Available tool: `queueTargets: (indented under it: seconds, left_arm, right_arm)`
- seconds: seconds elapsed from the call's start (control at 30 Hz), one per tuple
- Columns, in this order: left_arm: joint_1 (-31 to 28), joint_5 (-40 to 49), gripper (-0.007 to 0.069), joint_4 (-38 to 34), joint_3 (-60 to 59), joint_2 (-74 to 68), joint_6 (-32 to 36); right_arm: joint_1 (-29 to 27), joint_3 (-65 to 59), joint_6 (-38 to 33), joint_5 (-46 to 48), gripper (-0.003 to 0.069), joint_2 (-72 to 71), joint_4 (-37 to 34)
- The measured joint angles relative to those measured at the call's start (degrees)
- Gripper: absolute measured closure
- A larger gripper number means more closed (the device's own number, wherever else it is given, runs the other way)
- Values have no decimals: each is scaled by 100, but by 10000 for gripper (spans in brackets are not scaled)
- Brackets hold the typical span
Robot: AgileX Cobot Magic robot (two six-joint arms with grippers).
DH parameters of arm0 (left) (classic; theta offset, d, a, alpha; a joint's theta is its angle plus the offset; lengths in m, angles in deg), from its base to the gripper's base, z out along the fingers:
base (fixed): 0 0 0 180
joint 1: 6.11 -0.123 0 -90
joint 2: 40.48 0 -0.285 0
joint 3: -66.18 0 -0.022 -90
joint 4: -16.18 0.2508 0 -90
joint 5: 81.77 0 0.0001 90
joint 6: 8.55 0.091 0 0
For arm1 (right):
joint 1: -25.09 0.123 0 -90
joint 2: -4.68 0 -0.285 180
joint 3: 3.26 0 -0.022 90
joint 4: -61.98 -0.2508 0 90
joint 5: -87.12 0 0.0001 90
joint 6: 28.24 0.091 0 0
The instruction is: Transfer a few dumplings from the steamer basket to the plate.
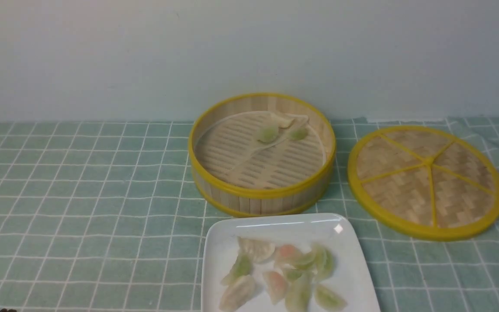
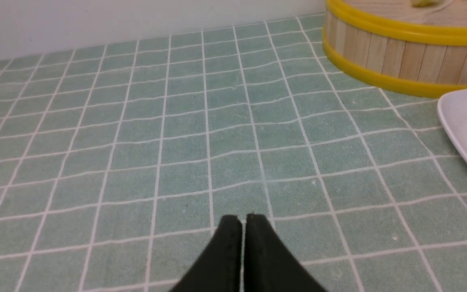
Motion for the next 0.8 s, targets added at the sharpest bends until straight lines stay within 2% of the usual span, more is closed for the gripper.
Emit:
queueTargets:
  seconds: [0.1, 0.2, 0.3, 0.4, 0.6, 0.8]
  left_arm:
    - [0, 0, 631, 0, 0, 0, 0]
    - [0, 0, 631, 0, 0, 0, 0]
    - [0, 0, 631, 0, 0, 0, 0]
    - [0, 0, 631, 0, 0, 0, 0]
    - [0, 0, 631, 0, 0, 0, 0]
    - [0, 0, 631, 0, 0, 0, 0]
  right_arm:
    - [0, -873, 471, -602, 673, -1327, 141]
    - [0, -1571, 1093, -685, 673, -2368, 566]
    - [0, -2025, 1605, -677, 673, -2851, 940]
    - [0, -2296, 1909, -682, 673, -2872, 1008]
    - [0, -2466, 2064, -682, 673, -2872, 1018]
    - [0, -2470, 2050, -1143, 673, -2872, 1464]
